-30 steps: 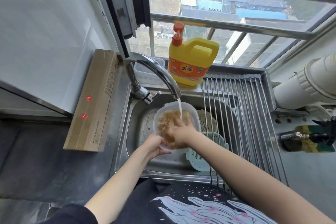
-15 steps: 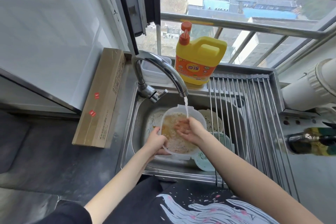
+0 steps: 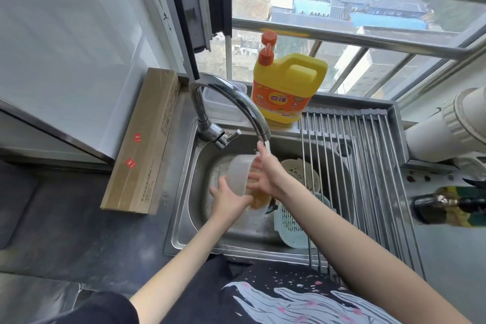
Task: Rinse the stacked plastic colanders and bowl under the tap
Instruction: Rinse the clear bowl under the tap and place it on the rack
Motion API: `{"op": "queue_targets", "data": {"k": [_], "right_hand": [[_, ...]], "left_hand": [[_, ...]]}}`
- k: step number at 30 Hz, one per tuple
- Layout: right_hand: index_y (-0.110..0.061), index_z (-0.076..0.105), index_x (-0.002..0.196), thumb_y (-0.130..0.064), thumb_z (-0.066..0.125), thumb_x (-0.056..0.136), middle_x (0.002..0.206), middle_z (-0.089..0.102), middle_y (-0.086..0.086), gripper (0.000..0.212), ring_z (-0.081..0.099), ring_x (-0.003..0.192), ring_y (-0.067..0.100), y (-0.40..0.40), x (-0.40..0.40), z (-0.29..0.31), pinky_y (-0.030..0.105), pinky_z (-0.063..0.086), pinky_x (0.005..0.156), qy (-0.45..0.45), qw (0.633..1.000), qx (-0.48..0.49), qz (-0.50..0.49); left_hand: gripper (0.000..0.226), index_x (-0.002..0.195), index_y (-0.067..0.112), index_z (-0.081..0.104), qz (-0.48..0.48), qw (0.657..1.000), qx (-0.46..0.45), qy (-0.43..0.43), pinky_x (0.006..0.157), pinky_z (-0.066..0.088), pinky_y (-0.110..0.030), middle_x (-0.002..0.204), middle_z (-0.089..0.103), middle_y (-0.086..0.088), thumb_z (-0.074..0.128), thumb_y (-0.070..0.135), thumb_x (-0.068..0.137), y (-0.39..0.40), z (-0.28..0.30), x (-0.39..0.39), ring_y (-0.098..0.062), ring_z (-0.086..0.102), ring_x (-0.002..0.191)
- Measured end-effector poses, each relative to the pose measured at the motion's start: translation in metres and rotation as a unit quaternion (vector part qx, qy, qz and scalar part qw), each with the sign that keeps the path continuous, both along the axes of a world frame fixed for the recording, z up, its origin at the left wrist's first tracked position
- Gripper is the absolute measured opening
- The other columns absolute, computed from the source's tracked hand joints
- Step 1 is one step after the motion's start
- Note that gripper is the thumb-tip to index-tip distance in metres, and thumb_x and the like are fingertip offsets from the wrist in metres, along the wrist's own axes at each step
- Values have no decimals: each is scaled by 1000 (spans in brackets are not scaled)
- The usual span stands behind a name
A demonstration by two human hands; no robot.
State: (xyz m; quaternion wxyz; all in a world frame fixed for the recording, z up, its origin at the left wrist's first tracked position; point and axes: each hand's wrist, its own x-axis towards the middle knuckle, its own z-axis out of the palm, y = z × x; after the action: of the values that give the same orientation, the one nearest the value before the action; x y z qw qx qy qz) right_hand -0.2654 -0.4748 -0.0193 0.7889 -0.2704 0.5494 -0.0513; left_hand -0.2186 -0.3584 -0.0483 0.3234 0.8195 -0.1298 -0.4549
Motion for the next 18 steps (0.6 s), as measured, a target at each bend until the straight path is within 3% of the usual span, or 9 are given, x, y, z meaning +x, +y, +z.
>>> {"op": "queue_targets", "data": {"k": [2,4,6,8,11,14,16,18], "right_hand": [[-11,45,121,-47,37,99,93,62,14,43,65,77,27,0,3,-1,39,55,64,-37,999,29,-14],[-10,50,115,-29,42,101,84,66,11,25,68,60,21,-1,5,-6,40,58,57,-20,998,-6,-51],[-5,61,101,-22,48,99,73,71,11,22,69,57,21,-6,4,-11,39,59,63,8,996,-43,-78],[-8,65,83,-29,50,98,67,72,10,30,69,66,24,-12,0,-15,40,58,76,29,994,-62,-85],[-8,64,82,-38,51,96,59,67,5,35,62,62,20,-21,-7,-17,35,55,72,61,992,-54,-97],[-4,63,110,-52,55,89,97,68,9,53,64,90,25,-25,-16,-19,39,50,92,120,988,-55,-81],[-7,63,115,-59,57,84,109,68,10,60,63,101,31,-24,-23,-21,46,48,97,149,985,-30,-81],[-15,69,107,-58,57,83,104,72,10,51,66,98,32,-23,-30,-25,49,50,93,129,988,15,-86]], "left_hand": [[89,137,19,26,-52,995,-26,-84,89,50,-36,118,28,-6,77,29,64,1,4,0,-25,50,98],[95,139,20,23,-81,987,-61,-126,88,43,-26,114,25,-4,80,35,64,3,5,1,-20,46,100],[98,143,22,21,-104,980,-92,-144,91,36,-21,118,23,-4,81,39,66,6,5,3,-15,39,105],[97,145,21,22,-94,979,-123,-133,100,32,-24,129,22,-4,76,47,70,10,5,6,-12,35,114],[96,149,19,17,12,990,-140,-31,110,27,-37,149,17,-4,58,64,74,9,2,18,-19,30,132],[103,147,28,23,168,970,-109,137,108,32,-54,150,33,-7,56,75,62,2,-6,32,-28,39,133],[83,139,24,40,197,939,-126,251,100,41,-54,136,52,-8,54,70,71,0,-8,37,-28,52,119],[56,130,22,53,179,912,-161,332,92,47,-48,127,61,-10,45,59,88,-1,-5,37,-29,57,114]]}}
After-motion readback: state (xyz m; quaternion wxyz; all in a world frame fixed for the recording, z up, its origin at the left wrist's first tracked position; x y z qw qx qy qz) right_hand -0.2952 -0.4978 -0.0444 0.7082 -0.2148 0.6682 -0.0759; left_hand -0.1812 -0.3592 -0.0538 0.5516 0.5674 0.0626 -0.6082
